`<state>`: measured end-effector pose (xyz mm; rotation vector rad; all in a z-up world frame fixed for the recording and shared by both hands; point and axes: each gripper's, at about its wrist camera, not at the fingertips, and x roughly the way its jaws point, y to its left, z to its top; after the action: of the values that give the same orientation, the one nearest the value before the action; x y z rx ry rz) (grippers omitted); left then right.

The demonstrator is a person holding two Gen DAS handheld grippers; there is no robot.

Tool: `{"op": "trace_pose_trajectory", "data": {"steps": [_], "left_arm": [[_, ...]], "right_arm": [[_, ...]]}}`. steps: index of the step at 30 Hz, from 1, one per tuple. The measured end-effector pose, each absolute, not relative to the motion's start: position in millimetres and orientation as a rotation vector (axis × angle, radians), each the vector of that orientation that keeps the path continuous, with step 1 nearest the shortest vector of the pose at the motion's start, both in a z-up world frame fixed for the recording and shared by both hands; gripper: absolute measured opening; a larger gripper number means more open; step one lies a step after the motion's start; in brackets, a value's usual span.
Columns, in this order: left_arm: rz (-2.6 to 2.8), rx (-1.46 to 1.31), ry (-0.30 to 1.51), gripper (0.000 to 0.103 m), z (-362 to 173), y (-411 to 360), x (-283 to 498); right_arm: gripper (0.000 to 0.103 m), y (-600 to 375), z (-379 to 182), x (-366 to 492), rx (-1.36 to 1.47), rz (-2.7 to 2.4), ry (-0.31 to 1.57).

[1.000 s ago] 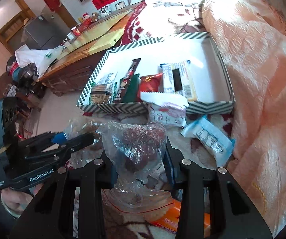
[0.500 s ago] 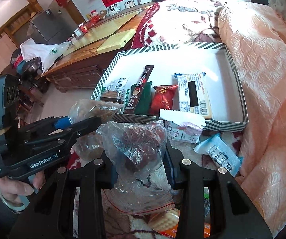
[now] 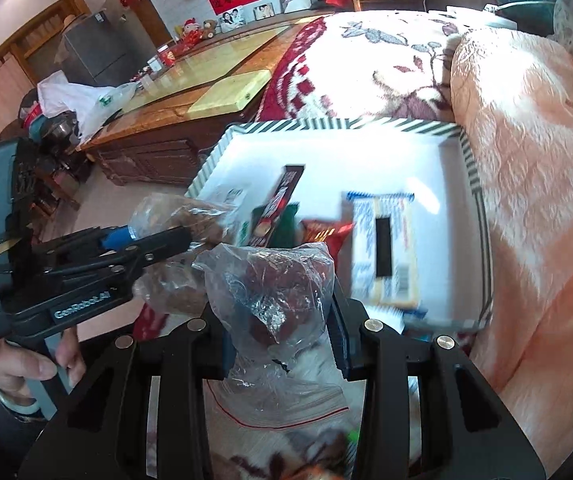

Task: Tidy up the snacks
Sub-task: 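Carry both clear bags into the striped box and open both tools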

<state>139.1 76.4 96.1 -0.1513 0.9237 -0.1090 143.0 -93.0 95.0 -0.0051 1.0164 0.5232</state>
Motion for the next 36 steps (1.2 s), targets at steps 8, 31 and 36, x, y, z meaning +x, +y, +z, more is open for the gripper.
{"op": "trace_pose_trajectory", "data": {"steps": [8, 31, 36], "left_arm": [[-0.067, -0.179, 0.959, 0.042, 76.6, 84.1, 182.0], [-0.015, -0.158, 0.888, 0.085, 92.2, 83.6, 180.3], [-0.058, -0.169, 0.834, 0.087, 109.2, 79.9, 148.3]], "right_arm": [[0.037, -87.0, 73.8, 196.3, -0.041, 0.464, 1.049], [0.059, -94.5, 83.4, 211.5, 0.012, 0.398, 1.002], [0.059, -112.2, 124.1, 181.2, 0.074, 0.415, 0.898]]}}
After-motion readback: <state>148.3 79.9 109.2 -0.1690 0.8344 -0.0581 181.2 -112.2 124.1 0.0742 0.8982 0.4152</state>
